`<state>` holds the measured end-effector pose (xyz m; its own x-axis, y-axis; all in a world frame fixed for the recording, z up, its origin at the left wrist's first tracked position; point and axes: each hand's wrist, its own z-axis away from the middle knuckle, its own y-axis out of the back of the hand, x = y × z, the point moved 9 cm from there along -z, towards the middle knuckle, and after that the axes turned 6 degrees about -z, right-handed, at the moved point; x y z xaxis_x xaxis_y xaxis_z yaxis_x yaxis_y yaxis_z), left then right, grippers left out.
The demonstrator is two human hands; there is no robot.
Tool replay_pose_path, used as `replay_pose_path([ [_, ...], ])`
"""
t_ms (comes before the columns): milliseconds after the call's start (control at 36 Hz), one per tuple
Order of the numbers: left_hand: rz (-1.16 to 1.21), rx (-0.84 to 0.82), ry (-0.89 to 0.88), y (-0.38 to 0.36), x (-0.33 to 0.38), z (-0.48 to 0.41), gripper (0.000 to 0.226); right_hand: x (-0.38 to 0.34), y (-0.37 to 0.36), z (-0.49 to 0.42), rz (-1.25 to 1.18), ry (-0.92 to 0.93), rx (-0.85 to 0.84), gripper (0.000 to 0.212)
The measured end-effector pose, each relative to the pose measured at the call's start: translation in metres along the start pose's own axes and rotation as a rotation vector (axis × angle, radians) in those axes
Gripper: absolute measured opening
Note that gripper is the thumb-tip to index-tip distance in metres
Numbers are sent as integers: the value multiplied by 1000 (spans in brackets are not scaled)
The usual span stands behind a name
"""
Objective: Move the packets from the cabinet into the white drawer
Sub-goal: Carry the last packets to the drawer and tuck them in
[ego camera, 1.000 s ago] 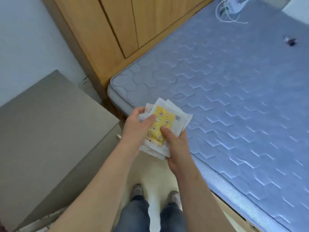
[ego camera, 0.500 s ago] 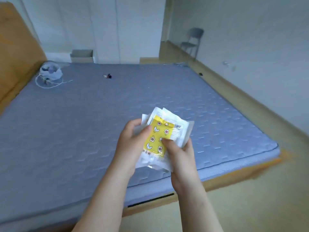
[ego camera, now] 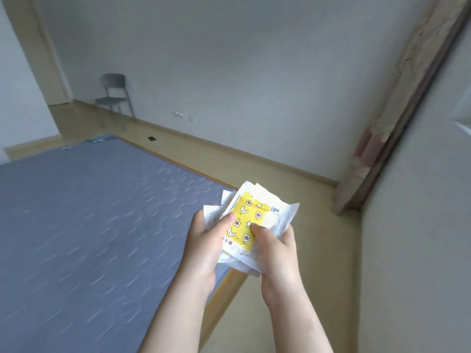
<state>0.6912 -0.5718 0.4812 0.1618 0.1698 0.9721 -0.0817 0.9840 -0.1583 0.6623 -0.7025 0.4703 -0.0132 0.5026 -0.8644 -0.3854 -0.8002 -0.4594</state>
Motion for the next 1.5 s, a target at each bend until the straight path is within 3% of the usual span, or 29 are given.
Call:
replay_pose_path([
  [361, -16, -214, -63, -126, 48, -162, 16, -88, -7, -158, -41, 208, 129, 25],
  [556, -80, -291, -10, -199, 25, -222, 14, -105, 36, -230, -89, 214, 223, 25],
  [1000, -52, -309, 41, -476, -1, -361, 13, -242, 190, -460, -59, 244, 230, 25],
  [1222, -62, -265, 107, -555, -18, -446, 14, -265, 227, -568, -35, 166, 235, 25],
  [1500, -14, -288, 107, -660, -7, -608, 17, -316, 232, -746, -8, 208, 233, 27],
])
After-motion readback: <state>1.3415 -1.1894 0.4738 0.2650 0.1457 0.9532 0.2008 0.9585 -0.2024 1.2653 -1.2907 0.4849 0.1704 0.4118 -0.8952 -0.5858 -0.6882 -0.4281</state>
